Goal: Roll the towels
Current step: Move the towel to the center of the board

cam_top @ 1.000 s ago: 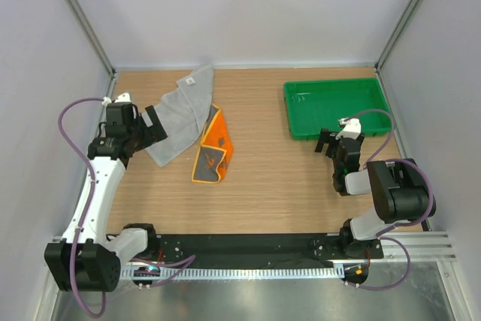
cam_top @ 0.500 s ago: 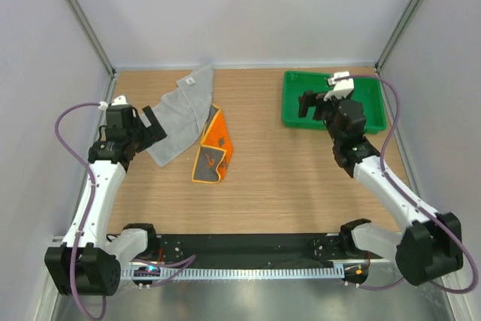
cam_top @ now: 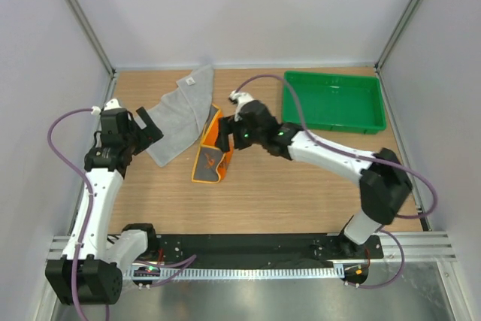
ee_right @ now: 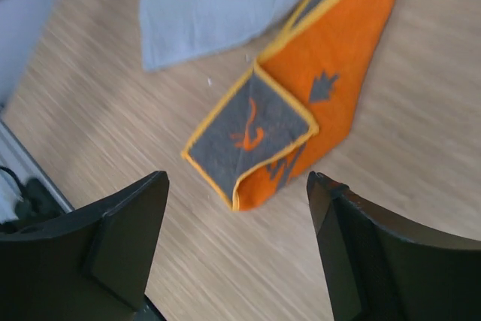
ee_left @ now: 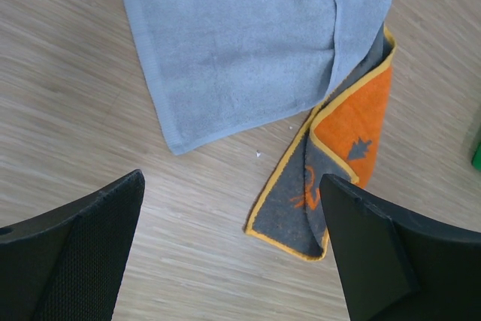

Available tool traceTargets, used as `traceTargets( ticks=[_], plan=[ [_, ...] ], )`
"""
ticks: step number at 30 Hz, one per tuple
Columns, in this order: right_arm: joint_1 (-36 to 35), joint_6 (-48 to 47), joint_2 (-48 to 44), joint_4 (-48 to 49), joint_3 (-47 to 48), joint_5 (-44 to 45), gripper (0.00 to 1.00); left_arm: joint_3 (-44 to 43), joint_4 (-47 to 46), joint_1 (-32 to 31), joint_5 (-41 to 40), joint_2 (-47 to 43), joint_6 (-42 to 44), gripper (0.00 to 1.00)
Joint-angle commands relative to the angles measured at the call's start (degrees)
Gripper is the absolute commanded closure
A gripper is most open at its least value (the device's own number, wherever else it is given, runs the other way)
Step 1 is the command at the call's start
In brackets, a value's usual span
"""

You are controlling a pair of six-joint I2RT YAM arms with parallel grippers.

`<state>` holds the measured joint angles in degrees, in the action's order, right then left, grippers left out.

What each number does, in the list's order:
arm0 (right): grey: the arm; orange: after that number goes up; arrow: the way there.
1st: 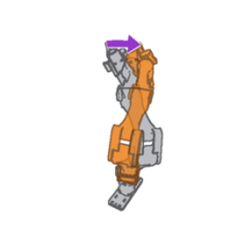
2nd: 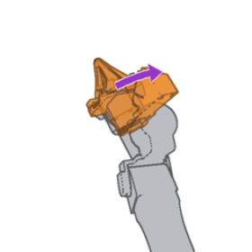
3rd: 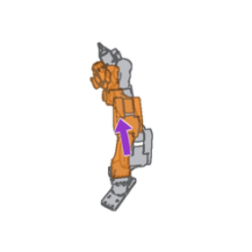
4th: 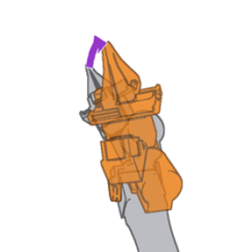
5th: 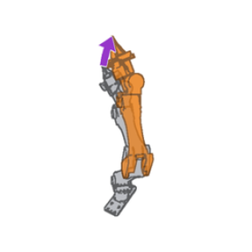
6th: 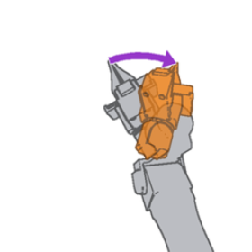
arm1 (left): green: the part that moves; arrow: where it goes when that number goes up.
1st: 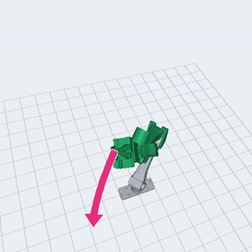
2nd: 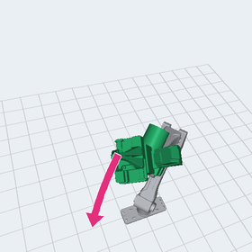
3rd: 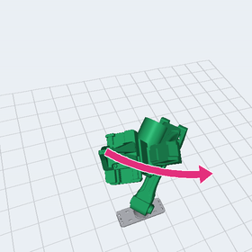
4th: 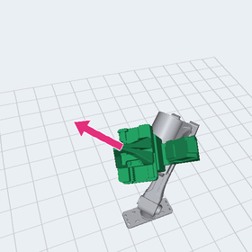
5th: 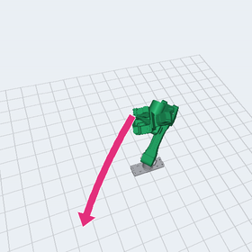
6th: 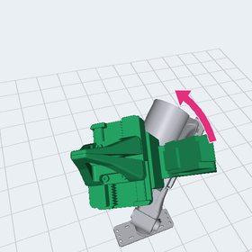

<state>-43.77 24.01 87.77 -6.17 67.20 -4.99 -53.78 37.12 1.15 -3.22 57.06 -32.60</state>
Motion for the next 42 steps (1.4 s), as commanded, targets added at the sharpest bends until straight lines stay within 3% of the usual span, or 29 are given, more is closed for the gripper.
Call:
traceTargets(
  ticks=[1,6,15,32,35,42],
  plan=[
    [-5.09,-2.29,7.46,-12.54,9.07,8.85,0.20,-0.89,-0.56,0.35,-3.80,-3.35,-0.01,0.00],
    [-8.61,-1.25,18.73,-19.57,19.62,14.57,0.28,-1.15,-0.21,0.35,-4.33,-3.09,0.08,0.01],
    [-8.88,0.42,27.01,-21.77,22.89,10.97,0.45,-1.33,0.05,0.44,-5.04,-3.36,-0.01,0.01],
    [-9.40,2.18,32.82,-21.60,24.65,5.70,0.55,-1.42,-0.03,1.93,-3.54,-3.36,-0.10,0.02],
    [-9.67,2.45,33.26,-21.69,24.73,5.70,0.59,-1.33,-0.03,2.10,-3.46,-3.44,-0.10,0.02],
    [-9.67,2.36,32.91,-21.77,24.56,3.68,0.79,-1.33,-0.03,2.37,-3.28,-3.53,-0.10,0.03]
  ],
)
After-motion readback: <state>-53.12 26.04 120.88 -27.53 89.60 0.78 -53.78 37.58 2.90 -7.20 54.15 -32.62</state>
